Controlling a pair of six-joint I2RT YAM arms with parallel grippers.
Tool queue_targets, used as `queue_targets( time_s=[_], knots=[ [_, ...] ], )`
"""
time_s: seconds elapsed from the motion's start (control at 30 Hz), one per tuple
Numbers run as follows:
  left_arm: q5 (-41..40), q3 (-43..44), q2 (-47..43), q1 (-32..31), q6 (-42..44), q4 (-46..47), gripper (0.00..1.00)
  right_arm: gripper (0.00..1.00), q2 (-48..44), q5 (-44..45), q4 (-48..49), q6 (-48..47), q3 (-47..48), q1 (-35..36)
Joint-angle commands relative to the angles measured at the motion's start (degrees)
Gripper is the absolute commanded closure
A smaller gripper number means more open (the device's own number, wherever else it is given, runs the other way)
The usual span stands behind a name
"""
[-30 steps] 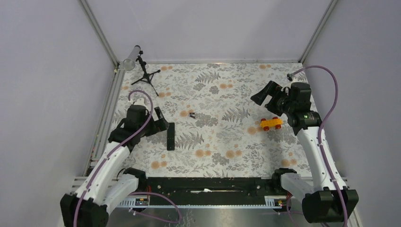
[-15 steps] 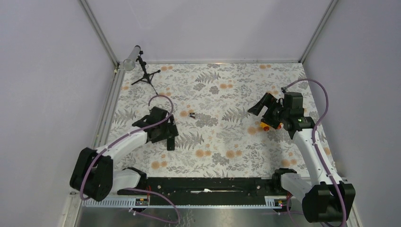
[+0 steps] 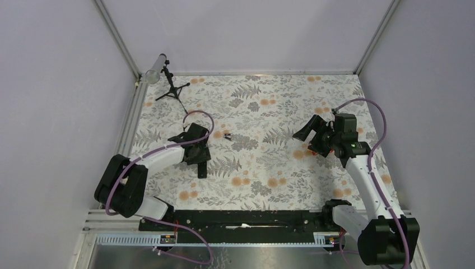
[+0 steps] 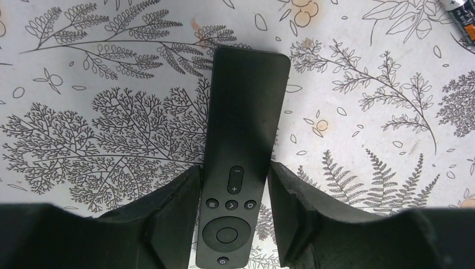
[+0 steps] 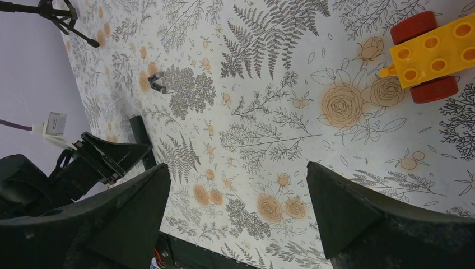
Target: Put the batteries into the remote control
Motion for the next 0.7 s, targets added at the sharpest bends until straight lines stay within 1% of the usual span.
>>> queue_targets(
  time_s=[0.0, 0.07, 0.13, 0.17, 0.27, 0.33, 0.4, 0.47, 0.5, 0.53, 0.57, 0.67],
  knots=[
    [-4.1, 2.0, 2.3, -1.3, 0.3, -0.5, 0.49, 0.02, -1.5, -1.5, 0.3, 0.5, -0.7, -0.2],
    [-5.6, 3.1, 3.6, -2.1, 0.1, -2.4, 0.47, 0.0, -1.6, -4.2, 1.3, -0.7, -1.6, -0.2],
    [-7.1, 4.3, 5.0, -2.9, -0.2, -4.4, 0.49, 0.0, -1.7, -7.3, 2.5, -1.9, -2.4, -0.2],
    [-7.3, 4.7, 5.5, -3.3, -0.5, -5.1, 0.53, 0.0, -1.7, -7.2, 2.2, -2.1, -2.6, -0.2],
    [-6.8, 5.0, 5.4, -3.4, -1.1, -5.6, 0.72, 0.0, -1.6, -7.5, 1.4, -3.0, -3.1, -0.1],
    [-5.0, 5.3, 3.9, -3.4, -1.1, -5.5, 0.8, 0.01, -2.1, -9.3, 2.0, -3.1, -3.6, -0.1],
    [-1.3, 5.7, 1.4, -3.4, -0.8, -4.8, 0.83, 0.0, -3.3, -13.3, 4.8, -2.4, -4.9, 0.5],
    [5.0, 6.1, -2.1, -3.4, -0.8, -2.9, 0.84, 0.0, -5.0, -17.8, 10.0, 0.3, -7.4, 2.7],
    [8.4, 6.0, -4.2, -3.4, -1.3, -1.0, 0.84, 0.0, -5.8, -18.2, 12.7, 0.3, -8.0, 4.7],
    [14.3, 5.7, -6.8, -3.4, -2.1, 1.3, 0.84, 0.0, -6.4, -18.2, 15.4, 0.3, -9.0, 7.2],
    [18.5, 5.4, -8.7, -3.5, -3.2, 3.8, 0.84, 0.0, -6.8, -17.4, 18.4, 0.3, -9.9, 10.7],
    [27.4, 3.5, -14.0, -3.5, -7.6, 13.3, 0.83, 0.0, -7.1, -13.5, 29.9, 0.3, -12.3, 21.7]
  ],
)
